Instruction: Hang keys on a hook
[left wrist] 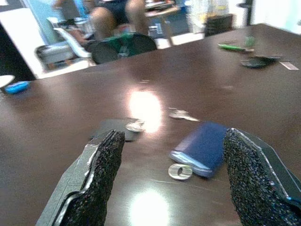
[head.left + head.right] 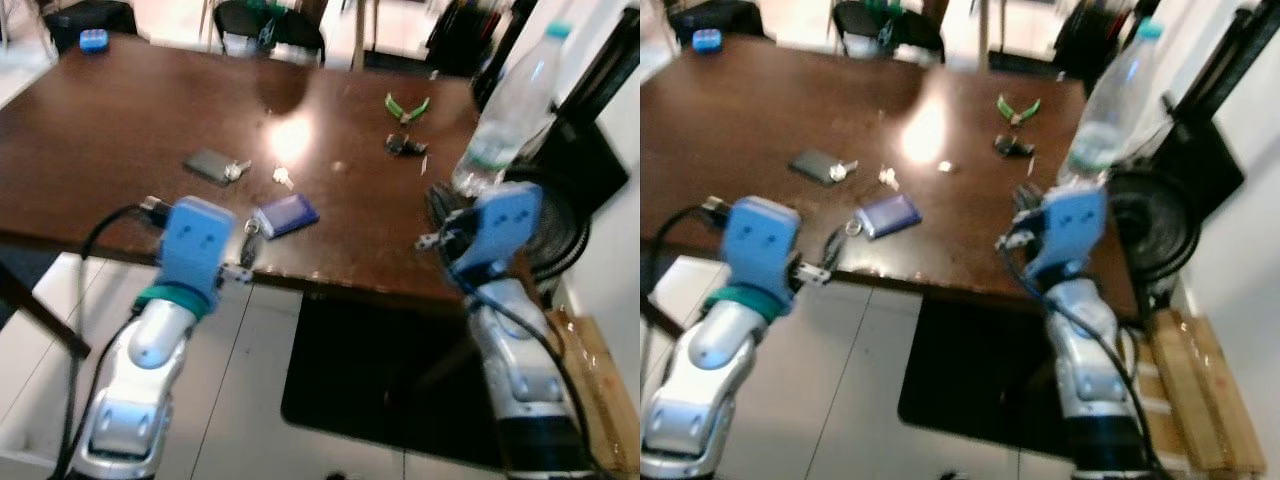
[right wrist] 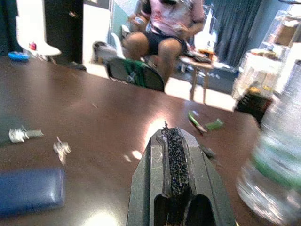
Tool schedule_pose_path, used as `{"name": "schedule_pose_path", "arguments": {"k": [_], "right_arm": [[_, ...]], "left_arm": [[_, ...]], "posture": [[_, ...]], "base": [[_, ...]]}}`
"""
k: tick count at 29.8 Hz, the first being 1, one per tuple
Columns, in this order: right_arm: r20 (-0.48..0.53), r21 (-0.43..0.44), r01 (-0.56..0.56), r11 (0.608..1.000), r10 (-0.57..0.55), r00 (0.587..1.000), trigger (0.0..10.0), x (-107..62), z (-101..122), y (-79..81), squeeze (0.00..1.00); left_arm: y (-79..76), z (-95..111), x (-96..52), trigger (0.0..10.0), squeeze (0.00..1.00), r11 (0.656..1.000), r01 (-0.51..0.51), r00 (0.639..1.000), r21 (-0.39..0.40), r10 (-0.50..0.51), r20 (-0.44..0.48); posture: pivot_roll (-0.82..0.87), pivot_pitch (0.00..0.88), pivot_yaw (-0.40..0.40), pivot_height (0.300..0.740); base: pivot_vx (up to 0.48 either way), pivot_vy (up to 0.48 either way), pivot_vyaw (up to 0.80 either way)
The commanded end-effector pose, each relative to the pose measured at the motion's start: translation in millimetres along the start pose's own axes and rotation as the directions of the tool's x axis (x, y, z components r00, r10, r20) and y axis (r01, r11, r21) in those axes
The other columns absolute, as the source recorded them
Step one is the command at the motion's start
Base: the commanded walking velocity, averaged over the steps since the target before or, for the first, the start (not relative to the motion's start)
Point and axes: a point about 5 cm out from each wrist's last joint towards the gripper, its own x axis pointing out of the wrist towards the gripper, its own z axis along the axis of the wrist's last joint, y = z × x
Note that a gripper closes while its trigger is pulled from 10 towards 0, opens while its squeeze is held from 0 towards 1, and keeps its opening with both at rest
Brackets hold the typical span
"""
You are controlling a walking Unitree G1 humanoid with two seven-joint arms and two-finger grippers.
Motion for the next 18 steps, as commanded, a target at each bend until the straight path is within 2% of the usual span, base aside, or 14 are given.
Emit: {"name": "schedule_pose_path", "arguments": {"k": [1, 15, 18], "right_arm": [[-0.011, 0.013, -0.022, 1.000, 0.022, 1.000, 10.0, -1.0, -3.5, 7.1, 0.00], [-0.013, 0.012, -0.021, 1.000, 0.021, 1.000, 10.0, -1.6, -3.8, 7.2, 0.00], [-0.014, 0.012, -0.022, 1.000, 0.023, 1.000, 10.0, -1.8, -3.9, 7.3, 0.00]], "left_arm": [[1.9, -5.8, -2.2, 10.0, 0.00, 1.000, -0.010, 1.000, 0.006, 0.010, -0.028], [2.0, -8.4, -2.6, 10.0, 0.00, 1.000, -0.014, 0.999, 0.010, 0.014, -0.043], [0.9, -9.3, -2.3, 10.0, 0.00, 1.000, -0.012, 0.998, -0.002, 0.012, -0.054]], "posture": [[-0.13, 0.113, 0.040, 0.740], [-0.14, 0.115, 0.039, 0.740], [-0.14, 0.115, 0.039, 0.740]], "base": [[0.458, 0.000, 0.00], [0.364, 0.000, 0.00], [0.000, 0.000, 0.00]]}}
